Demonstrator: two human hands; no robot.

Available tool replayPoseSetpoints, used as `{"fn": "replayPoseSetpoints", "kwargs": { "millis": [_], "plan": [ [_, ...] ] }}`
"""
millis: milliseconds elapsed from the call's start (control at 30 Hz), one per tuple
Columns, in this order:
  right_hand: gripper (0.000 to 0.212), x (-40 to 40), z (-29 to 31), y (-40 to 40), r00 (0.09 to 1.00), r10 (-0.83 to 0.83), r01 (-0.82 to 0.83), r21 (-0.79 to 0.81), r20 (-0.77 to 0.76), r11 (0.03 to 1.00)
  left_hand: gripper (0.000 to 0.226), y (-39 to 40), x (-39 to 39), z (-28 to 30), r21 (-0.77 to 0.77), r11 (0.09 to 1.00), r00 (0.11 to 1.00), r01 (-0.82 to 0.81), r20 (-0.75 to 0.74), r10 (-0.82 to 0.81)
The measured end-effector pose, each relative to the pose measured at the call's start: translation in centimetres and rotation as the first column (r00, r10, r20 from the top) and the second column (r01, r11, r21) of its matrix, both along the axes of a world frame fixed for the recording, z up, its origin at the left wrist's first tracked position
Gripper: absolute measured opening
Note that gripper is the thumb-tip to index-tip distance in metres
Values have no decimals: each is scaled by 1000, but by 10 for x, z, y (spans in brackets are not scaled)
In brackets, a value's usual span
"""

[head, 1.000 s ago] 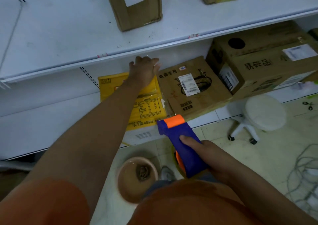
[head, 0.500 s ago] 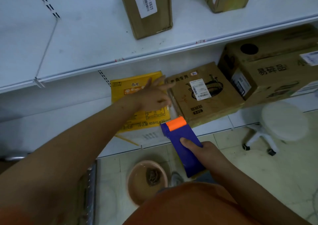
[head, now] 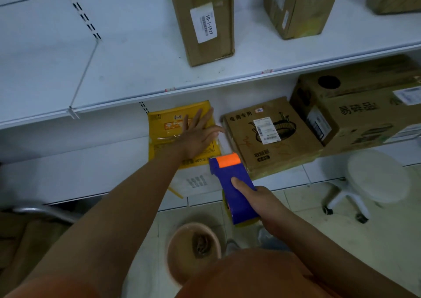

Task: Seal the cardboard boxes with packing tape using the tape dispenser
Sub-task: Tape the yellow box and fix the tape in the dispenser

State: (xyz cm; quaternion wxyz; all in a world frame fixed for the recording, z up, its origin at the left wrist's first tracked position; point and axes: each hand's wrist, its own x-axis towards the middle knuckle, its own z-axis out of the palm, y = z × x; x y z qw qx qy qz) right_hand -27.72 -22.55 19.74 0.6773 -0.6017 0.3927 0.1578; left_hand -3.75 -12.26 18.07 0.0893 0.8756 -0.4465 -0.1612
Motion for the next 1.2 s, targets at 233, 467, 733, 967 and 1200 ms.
{"fn": "replayPoseSetpoints", "kwargs": {
  "millis": [233,467,733,967,1200],
  "plan": [
    [60,-15,2,-3,999,32,-31,109,-14,994,38,-2,3,-5,-4,1000,1000,6,-6,-6],
    [54,-18,-7,-5,993,39,-20,158,-115,987,39,-8,7,-8,4,1000,1000,-14,2,14],
    [54,24,-12,-14,971,161,-144,107,-174,984,26,-12,11,-10,28,999,1000,-24,12,24],
    [50,25,-3,-18,979,128,-106,145,-156,984,18,-18,12,-10,44,999,1000,-30,7,30],
    [46,7,11,-22,980,134,-118,117,-144,986,24,-20,5,-7,79,996,999,-27,39,24]
  ]
}}
